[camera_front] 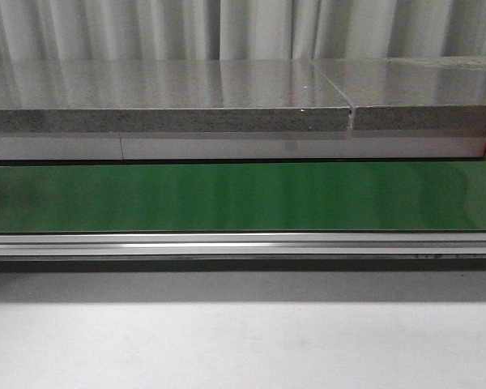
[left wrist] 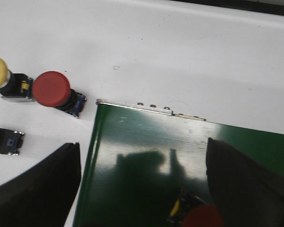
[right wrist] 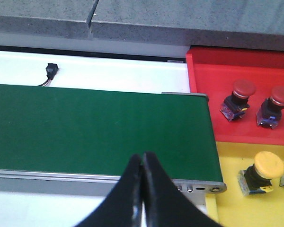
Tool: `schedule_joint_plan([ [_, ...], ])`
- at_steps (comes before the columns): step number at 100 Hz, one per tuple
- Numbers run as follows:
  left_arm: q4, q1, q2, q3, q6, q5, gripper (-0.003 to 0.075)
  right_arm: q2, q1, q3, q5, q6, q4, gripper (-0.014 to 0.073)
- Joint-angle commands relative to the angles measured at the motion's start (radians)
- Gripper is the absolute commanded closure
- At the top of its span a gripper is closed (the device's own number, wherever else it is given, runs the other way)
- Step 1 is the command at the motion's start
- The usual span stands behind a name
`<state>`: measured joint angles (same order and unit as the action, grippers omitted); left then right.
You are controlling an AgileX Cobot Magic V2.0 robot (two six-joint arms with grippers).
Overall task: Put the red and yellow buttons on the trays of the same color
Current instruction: 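Lower the red button onto the green belt and open the left gripper, then move the left gripper to a yellow push button and grasp it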
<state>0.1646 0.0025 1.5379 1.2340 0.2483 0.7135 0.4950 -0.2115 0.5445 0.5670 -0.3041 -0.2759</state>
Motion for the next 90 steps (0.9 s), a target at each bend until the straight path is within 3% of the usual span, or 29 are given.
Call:
schedule_joint_plan([
  [1, 0.009, 0.04, -0.033, 0.033, 0.029, -0.025, 0.0182, 0.0, 0.001, 0.026, -0.063, -0.012, -0.008, 0.0661],
  [55, -0.028, 0.359, 0.055, 0.004, 0.045, -0.059, 0.0183, 0.0, 0.001, 0.026, -0.062, -0.012, -0.008, 0.0661],
  [90, -0.051, 0.406, 0.229, 0.092, 0.029, -0.101, 0.0183, 0.0, 0.001, 0.026, -0.062, -0.012, -0.008, 0.0661],
])
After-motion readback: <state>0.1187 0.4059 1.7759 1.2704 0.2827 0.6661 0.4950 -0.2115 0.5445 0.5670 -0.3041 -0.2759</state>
